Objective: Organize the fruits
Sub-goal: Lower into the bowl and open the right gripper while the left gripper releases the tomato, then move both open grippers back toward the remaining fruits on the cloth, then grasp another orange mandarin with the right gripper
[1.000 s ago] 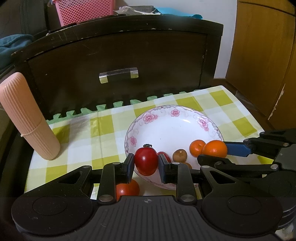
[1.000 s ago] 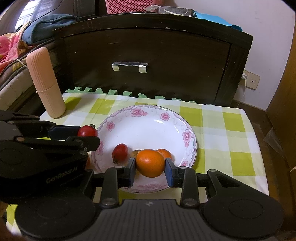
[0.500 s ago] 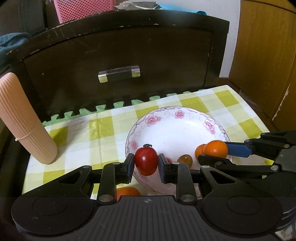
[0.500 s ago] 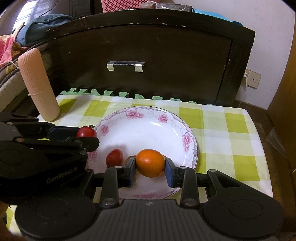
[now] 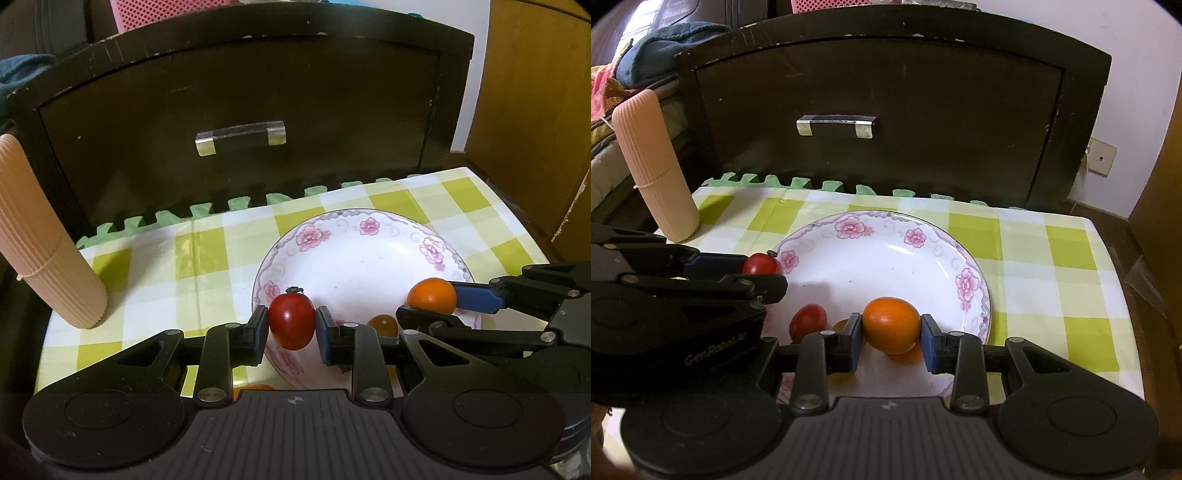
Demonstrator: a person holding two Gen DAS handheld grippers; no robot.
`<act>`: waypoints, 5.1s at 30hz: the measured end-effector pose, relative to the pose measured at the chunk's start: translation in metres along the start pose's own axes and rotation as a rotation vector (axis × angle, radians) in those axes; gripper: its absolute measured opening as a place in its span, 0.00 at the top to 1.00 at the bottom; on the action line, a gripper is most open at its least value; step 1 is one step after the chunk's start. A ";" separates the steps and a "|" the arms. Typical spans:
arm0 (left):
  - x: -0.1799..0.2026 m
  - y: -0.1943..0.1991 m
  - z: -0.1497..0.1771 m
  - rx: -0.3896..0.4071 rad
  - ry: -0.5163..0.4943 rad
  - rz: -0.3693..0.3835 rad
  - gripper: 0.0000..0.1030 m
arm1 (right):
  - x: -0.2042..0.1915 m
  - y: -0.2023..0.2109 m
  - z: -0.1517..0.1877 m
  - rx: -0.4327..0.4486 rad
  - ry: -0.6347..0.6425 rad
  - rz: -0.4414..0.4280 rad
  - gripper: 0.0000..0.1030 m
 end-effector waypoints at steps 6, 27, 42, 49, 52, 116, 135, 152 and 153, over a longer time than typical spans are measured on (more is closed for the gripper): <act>-0.002 -0.005 0.000 -0.003 0.005 -0.001 0.68 | 0.002 -0.008 0.000 0.002 0.001 0.000 0.68; -0.008 -0.019 -0.001 -0.020 0.032 -0.002 0.67 | 0.003 -0.020 -0.003 0.035 0.026 0.012 0.68; -0.008 -0.023 -0.003 -0.014 0.029 -0.021 0.60 | 0.008 -0.028 -0.002 0.034 0.006 0.026 0.68; -0.010 -0.020 -0.005 -0.013 0.036 -0.030 0.55 | 0.007 -0.025 -0.002 0.040 0.001 0.032 0.68; -0.010 -0.017 -0.006 -0.009 0.038 -0.033 0.52 | 0.008 -0.023 -0.002 0.044 -0.003 0.036 0.68; -0.038 0.088 0.058 -0.016 0.027 -0.054 0.35 | -0.065 0.063 0.043 -0.022 0.060 -0.099 0.68; -0.050 0.087 0.081 -0.096 0.037 -0.026 0.31 | -0.082 0.044 0.066 -0.089 0.101 -0.224 0.67; -0.051 0.070 0.083 -0.109 0.015 -0.004 0.34 | -0.096 0.026 0.072 -0.131 0.122 -0.257 0.70; -0.051 0.065 0.082 -0.108 0.004 0.006 0.34 | -0.095 0.026 0.072 -0.134 0.117 -0.260 0.70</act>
Point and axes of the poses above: each gripper's, at about its wrist camera, not at the fingertips, and y roughly against the way its jaws point, x to its right, z to its underside, the point moved 5 cm from there along -y, roughly the way its jaws point, and after that the axes turned 6 degrees about x, right-handed, at the moved point
